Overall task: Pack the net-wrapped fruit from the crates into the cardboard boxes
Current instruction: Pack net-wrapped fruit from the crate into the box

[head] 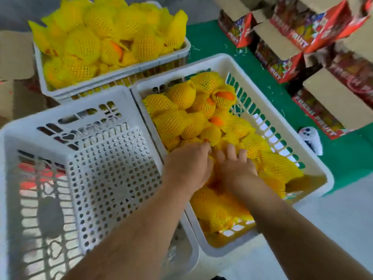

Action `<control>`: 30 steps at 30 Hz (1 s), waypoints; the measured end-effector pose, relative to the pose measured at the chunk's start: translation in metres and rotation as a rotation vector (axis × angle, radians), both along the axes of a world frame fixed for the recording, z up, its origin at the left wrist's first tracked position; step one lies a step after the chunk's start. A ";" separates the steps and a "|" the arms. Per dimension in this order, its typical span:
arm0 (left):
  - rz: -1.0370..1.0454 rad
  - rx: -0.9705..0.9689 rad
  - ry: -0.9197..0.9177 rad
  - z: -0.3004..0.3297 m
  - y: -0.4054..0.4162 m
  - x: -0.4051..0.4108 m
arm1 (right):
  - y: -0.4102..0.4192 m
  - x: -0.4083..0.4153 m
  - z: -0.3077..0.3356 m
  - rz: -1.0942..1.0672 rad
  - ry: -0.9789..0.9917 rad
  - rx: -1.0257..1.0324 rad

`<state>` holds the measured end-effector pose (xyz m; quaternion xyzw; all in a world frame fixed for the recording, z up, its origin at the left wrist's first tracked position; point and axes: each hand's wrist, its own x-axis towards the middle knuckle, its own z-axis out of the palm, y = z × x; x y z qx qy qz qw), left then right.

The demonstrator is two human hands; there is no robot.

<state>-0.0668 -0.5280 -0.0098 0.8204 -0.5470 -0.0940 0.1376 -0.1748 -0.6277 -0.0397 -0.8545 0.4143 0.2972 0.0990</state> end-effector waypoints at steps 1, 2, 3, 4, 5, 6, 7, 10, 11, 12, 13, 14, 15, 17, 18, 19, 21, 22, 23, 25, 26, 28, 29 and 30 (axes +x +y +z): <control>-0.009 -0.011 -0.013 0.001 0.000 0.001 | 0.002 -0.001 -0.003 -0.039 -0.041 -0.019; -0.013 -0.019 -0.021 0.002 0.000 0.001 | 0.001 -0.001 -0.004 -0.087 -0.089 -0.028; -0.009 -0.020 -0.021 0.004 0.000 0.000 | 0.000 -0.002 -0.003 -0.122 -0.112 -0.027; -0.002 -0.012 -0.010 0.004 0.000 0.000 | -0.001 -0.003 -0.003 -0.132 -0.113 -0.023; 0.006 -0.002 0.001 0.005 0.000 -0.001 | -0.001 -0.004 -0.003 -0.118 -0.105 -0.025; 0.015 0.010 0.006 0.005 -0.001 -0.001 | -0.002 -0.003 -0.003 -0.085 -0.093 -0.035; 0.026 0.017 0.008 0.005 -0.001 -0.001 | -0.001 -0.003 -0.004 -0.058 -0.092 -0.047; 0.038 0.008 0.011 0.002 -0.002 0.000 | -0.003 -0.005 -0.002 -0.100 -0.164 -0.049; 0.033 0.008 0.003 0.001 -0.001 -0.001 | -0.006 -0.008 0.000 -0.133 -0.193 -0.040; 0.032 0.011 -0.005 0.001 0.000 0.000 | -0.009 -0.012 0.000 -0.164 -0.225 -0.030; 0.033 0.013 -0.009 0.001 0.000 0.000 | -0.010 -0.015 0.000 -0.194 -0.254 -0.021; 0.033 0.012 -0.012 0.000 -0.001 0.001 | -0.011 -0.016 0.001 -0.218 -0.268 -0.013; 0.033 0.010 -0.013 -0.001 -0.001 0.001 | -0.010 -0.016 0.002 -0.221 -0.255 -0.004; 0.034 0.006 -0.012 0.000 -0.001 0.001 | -0.007 -0.012 0.003 -0.177 -0.200 0.017; 0.033 0.003 -0.012 0.000 -0.001 0.001 | -0.008 -0.011 0.004 -0.160 -0.192 0.024; 0.033 0.000 -0.012 0.001 -0.001 0.002 | -0.010 -0.012 0.005 -0.156 -0.204 0.030; 0.034 -0.006 -0.001 0.000 -0.001 0.002 | -0.021 -0.019 0.006 -0.205 -0.290 0.060; 0.033 -0.013 0.004 -0.001 -0.001 0.002 | -0.027 -0.024 0.007 -0.251 -0.355 0.088; 0.028 -0.020 0.004 -0.002 -0.002 0.002 | -0.033 -0.028 0.008 -0.304 -0.441 0.131; -0.001 -0.025 -0.017 -0.004 -0.002 0.001 | -0.039 -0.032 0.014 -0.435 -0.704 0.278; -0.025 -0.016 -0.027 -0.005 -0.002 0.002 | -0.039 -0.031 0.018 -0.495 -0.851 0.377; -0.059 0.002 -0.013 -0.006 -0.002 0.002 | -0.038 -0.027 0.024 -0.546 -0.992 0.536; -0.067 -0.005 -0.004 -0.005 -0.001 0.002 | -0.035 -0.023 0.026 -0.545 -1.013 0.609; -0.071 -0.021 0.002 -0.004 -0.001 0.002 | -0.032 -0.020 0.026 -0.532 -1.023 0.686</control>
